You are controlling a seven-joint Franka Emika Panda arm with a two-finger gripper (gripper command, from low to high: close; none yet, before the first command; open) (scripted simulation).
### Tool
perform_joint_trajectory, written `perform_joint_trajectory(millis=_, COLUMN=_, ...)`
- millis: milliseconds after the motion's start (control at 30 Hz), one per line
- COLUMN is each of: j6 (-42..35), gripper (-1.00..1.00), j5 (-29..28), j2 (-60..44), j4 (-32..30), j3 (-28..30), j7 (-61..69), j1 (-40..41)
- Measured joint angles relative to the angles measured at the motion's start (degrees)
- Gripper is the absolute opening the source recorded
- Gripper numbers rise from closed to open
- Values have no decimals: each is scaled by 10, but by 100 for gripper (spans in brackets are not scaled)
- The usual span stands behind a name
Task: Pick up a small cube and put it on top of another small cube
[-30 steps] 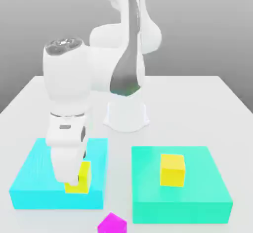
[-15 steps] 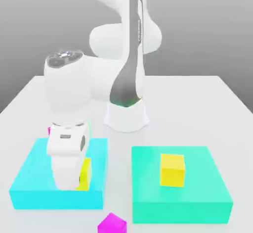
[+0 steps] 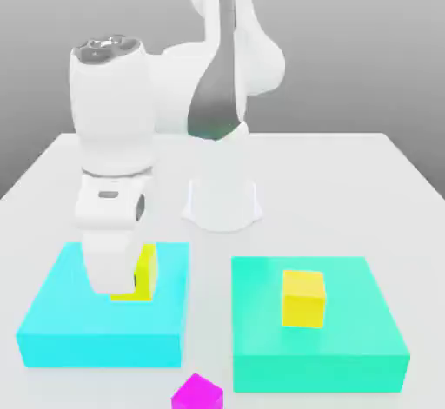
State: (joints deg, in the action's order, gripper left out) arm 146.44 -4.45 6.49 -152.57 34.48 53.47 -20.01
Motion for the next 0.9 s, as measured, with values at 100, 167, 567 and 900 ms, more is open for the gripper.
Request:
perform_joint_trajectory(millis=100, j6=-3, gripper=-100, j5=1, j2=26, j4=-25, j3=-19, j7=-25, j1=-8)
perform_joint_trajectory(millis=167, j6=-5, gripper=-100, j5=-1, j2=45, j4=-43, j3=-32, j7=-44, j1=-13)
perform_joint_trajectory(millis=567, j6=-18, gripper=-100, j5=-44, j2=166, j4=-147, j3=-137, j7=-184, j1=-9)
perform_joint_trajectory(millis=900, j6=70, gripper=-100, j5=-68, j2=127, j4=-200, j3=-181, j7=-251, j1=-6)
